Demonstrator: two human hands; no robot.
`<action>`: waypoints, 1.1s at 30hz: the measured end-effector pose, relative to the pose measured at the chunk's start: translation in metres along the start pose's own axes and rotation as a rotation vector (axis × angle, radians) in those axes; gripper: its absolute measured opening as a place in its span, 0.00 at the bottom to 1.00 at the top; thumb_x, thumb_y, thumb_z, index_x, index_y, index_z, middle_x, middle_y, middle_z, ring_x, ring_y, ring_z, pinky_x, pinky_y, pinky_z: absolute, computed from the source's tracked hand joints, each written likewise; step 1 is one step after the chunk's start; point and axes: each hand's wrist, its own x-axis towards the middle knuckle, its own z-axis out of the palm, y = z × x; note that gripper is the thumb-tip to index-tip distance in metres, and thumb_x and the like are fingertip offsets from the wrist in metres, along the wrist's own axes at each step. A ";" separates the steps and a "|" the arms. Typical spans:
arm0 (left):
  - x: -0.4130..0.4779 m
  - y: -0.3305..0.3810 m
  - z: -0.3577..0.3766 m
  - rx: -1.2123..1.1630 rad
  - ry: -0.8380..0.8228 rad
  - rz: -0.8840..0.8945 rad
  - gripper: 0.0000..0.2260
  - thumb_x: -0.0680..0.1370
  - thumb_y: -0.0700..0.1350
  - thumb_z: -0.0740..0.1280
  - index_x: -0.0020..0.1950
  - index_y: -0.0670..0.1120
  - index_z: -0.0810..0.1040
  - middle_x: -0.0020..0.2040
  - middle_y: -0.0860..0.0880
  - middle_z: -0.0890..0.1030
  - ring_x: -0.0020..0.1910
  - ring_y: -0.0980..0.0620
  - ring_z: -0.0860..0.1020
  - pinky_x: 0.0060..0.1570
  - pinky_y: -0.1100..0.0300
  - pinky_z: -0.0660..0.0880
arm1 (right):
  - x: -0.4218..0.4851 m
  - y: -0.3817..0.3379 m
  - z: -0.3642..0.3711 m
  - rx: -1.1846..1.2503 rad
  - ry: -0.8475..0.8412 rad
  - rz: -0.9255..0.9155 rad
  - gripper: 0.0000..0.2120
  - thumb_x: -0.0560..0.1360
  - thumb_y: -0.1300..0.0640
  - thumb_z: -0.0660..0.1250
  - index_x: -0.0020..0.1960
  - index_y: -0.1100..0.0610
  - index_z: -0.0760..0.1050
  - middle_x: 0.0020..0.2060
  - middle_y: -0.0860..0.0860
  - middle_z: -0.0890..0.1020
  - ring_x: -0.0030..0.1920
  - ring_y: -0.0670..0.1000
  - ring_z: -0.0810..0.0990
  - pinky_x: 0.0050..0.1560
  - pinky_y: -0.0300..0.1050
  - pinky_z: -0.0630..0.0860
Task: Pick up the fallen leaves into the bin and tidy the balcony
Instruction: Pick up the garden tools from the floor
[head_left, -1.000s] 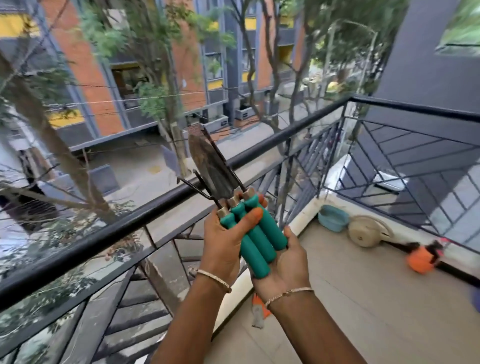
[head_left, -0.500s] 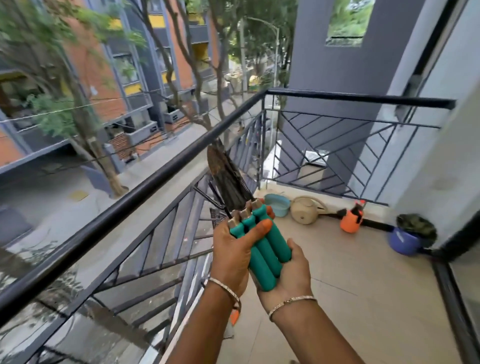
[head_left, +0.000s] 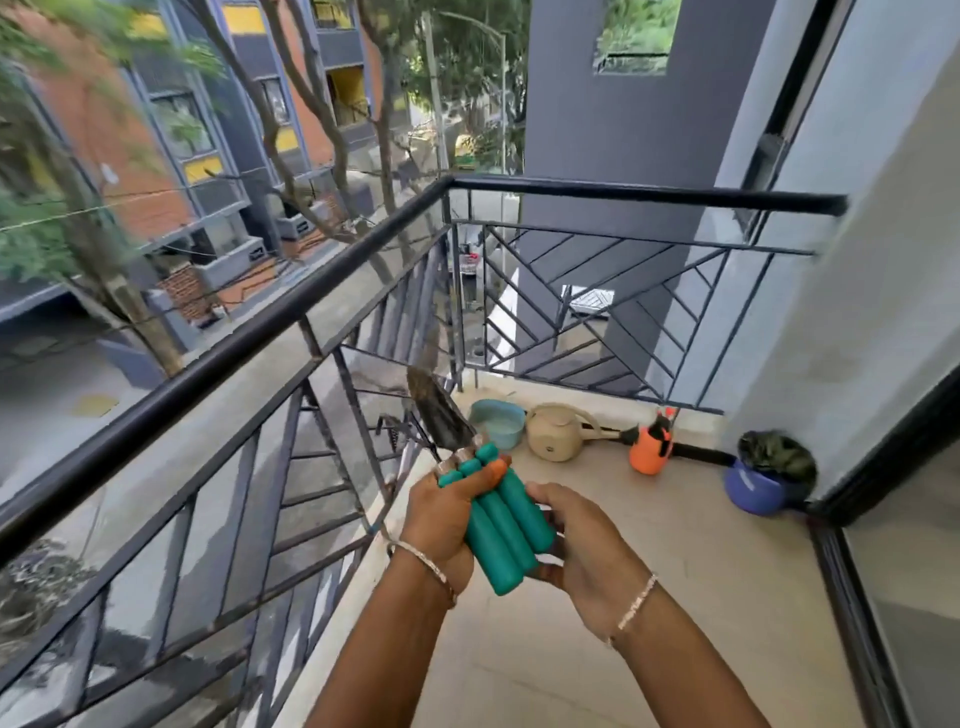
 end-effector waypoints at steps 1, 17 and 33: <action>0.014 -0.005 0.009 -0.010 0.000 -0.046 0.21 0.64 0.38 0.76 0.55 0.36 0.81 0.52 0.38 0.84 0.47 0.41 0.83 0.43 0.49 0.81 | 0.009 -0.006 -0.010 -0.045 -0.010 -0.011 0.13 0.78 0.52 0.66 0.58 0.58 0.76 0.50 0.57 0.82 0.48 0.55 0.82 0.39 0.48 0.81; 0.220 -0.019 0.081 -0.004 0.025 -0.307 0.13 0.71 0.39 0.72 0.54 0.39 0.80 0.50 0.40 0.84 0.50 0.45 0.83 0.45 0.44 0.80 | 0.203 -0.076 -0.087 -0.066 0.062 0.060 0.11 0.79 0.54 0.68 0.54 0.61 0.79 0.42 0.60 0.83 0.33 0.52 0.79 0.36 0.45 0.80; 0.501 0.004 0.173 -0.031 0.168 -0.552 0.07 0.81 0.43 0.65 0.49 0.38 0.74 0.39 0.40 0.85 0.33 0.47 0.84 0.32 0.56 0.82 | 0.502 -0.194 -0.145 -0.081 0.218 0.408 0.13 0.78 0.53 0.69 0.54 0.63 0.78 0.41 0.57 0.84 0.32 0.50 0.79 0.29 0.41 0.76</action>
